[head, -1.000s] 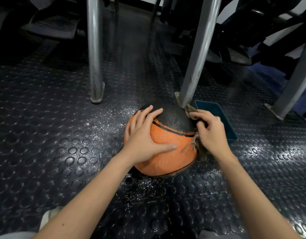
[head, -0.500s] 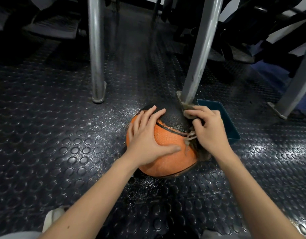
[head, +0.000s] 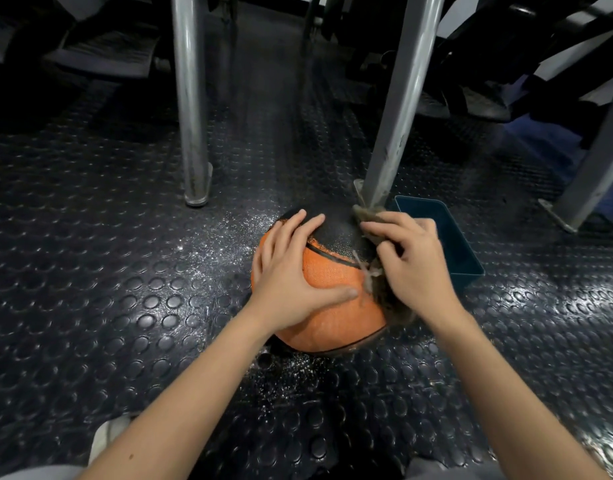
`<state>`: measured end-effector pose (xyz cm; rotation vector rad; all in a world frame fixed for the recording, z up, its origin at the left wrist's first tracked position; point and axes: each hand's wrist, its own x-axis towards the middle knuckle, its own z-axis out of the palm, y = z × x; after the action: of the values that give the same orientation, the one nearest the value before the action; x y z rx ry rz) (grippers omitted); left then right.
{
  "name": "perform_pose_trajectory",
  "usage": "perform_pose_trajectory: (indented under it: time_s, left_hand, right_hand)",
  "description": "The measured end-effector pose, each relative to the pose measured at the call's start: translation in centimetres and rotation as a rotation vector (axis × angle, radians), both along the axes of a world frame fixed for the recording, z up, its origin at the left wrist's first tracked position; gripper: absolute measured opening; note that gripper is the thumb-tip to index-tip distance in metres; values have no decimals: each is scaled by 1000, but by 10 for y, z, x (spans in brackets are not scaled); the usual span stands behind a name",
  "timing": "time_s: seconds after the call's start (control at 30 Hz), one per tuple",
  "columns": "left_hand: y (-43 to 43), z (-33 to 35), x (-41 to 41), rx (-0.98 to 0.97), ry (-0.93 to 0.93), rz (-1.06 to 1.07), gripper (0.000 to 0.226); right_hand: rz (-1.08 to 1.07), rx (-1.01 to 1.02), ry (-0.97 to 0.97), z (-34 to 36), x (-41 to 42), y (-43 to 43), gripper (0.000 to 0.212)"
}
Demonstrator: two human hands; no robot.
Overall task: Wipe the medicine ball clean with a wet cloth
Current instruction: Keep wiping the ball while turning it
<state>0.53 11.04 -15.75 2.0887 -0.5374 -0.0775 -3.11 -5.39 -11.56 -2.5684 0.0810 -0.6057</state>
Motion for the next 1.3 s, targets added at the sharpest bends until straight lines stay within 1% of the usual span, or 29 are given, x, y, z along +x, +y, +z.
perform_pose_trajectory:
  time_s: [0.1, 0.13, 0.2, 0.3, 0.37, 0.43, 0.53, 0.57, 0.63, 0.73, 0.8, 0.87, 0.97, 1.0, 1.03, 1.07, 1.13, 1.2, 1.3]
  left_hand:
    - [8, -1, 5, -42, 56, 11, 98]
    - [10, 0, 7, -48, 75, 1, 98]
    - [11, 3, 8, -43, 95, -22, 98]
    - [7, 6, 6, -8, 94, -36, 102]
    - [3, 6, 4, 7, 82, -20, 104]
    - [3, 4, 4, 4, 61, 4, 100]
    - [8, 0, 7, -40, 78, 12, 92]
    - [9, 0, 8, -46, 84, 10, 91]
    - [9, 1, 8, -29, 87, 2, 94]
    - [4, 3, 7, 6, 93, 11, 100]
    - [2, 2, 7, -6, 92, 48, 101]
    - [1, 0, 8, -48, 83, 98, 102]
    - [3, -1, 7, -72, 101, 181, 106]
    - [4, 0, 7, -73, 123, 194, 105]
    - [5, 1, 7, -68, 144, 203, 101]
    - [6, 3, 7, -52, 160, 211, 98]
    - [6, 5, 7, 1, 172, 239, 95]
    - [8, 9, 8, 38, 174, 259, 95]
    - [16, 16, 14, 59, 117, 218, 94]
  right_hand:
    - [224, -70, -52, -3, -10, 13, 34]
    - [263, -84, -55, -6, -11, 10, 37]
    - [193, -37, -58, -11, -9, -5, 35]
    - [-40, 122, -38, -14, -7, -26, 39]
    - [-88, 140, -36, -14, -8, -21, 36]
    - [-12, 85, -87, -13, -10, -1, 30]
    - [212, -60, -149, -15, -16, 18, 34]
    - [224, -81, -154, -15, -15, 15, 34]
    - [102, -7, -133, -19, -11, -5, 33]
    - [-118, 187, -12, -24, -7, -30, 39]
    - [-170, 201, 10, -25, -7, -25, 37]
    - [-111, 154, -62, -20, -8, -5, 32]
    - [138, 32, -131, -16, -13, 18, 32]
    - [177, -2, -136, -16, -12, 17, 33]
    - [152, -7, -137, -19, -9, 9, 33]
    - [88, 26, -121, -22, -5, -2, 34]
    - [-57, 163, -26, -28, 1, -23, 39]
    - [-90, 314, 54, -34, 4, -32, 39]
    - [-100, 436, 81, -38, 8, -31, 37]
